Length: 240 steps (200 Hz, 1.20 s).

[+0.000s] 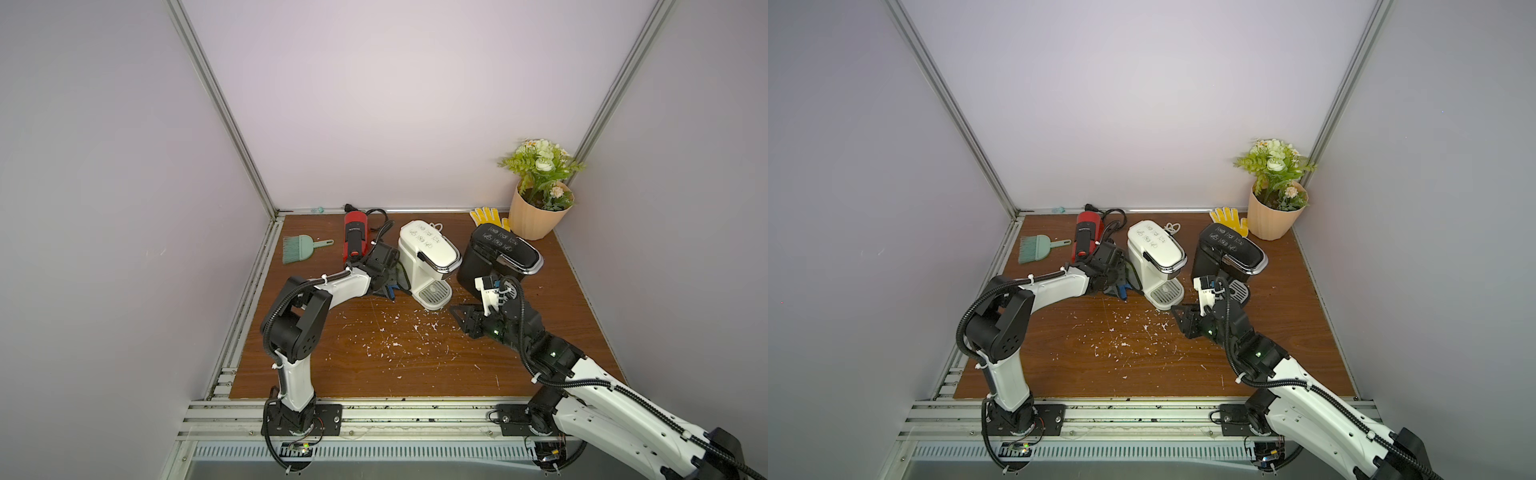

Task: Wipe the surface of a coffee machine
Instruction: Wipe the dirt from the surface of the coffee machine.

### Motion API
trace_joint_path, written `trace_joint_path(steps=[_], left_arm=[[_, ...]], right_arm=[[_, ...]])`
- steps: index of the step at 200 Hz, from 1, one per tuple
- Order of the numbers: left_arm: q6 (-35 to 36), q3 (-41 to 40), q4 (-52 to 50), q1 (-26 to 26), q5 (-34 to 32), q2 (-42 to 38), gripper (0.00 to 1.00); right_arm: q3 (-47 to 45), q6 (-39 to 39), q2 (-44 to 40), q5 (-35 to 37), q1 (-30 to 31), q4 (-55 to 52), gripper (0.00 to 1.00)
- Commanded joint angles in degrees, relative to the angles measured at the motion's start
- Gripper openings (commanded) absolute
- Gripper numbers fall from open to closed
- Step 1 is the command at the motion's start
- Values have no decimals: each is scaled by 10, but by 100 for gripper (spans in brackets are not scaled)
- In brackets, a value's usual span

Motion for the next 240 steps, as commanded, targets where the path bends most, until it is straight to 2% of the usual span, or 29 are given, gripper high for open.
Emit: trace_joint_path(steps=[1, 27, 66, 127, 169, 203, 220, 240], left_arm=[[0, -17, -3, 55, -36, -27, 0], [4, -19, -16, 75, -44, -41, 1], [19, -7, 19, 80, 37, -44, 1], [62, 156, -22, 67, 46, 7, 1], [100, 251, -41, 65, 77, 24, 1], [92, 196, -18, 56, 80, -2, 1], [88, 135, 33, 55, 118, -17, 1], [112, 133, 62, 52, 170, -13, 1]], right_arm=[[6, -9, -18, 17, -1, -1, 43], [-1, -4, -22, 17, -1, 5, 43], [-7, -1, -18, 14, -1, 17, 44], [1, -5, -25, 21, -1, -2, 43], [-9, 3, -31, 27, -1, -4, 44], [-17, 6, -36, 30, -2, 3, 44], [-16, 5, -32, 28, -1, 5, 44], [-12, 1, -26, 24, -1, 2, 44]])
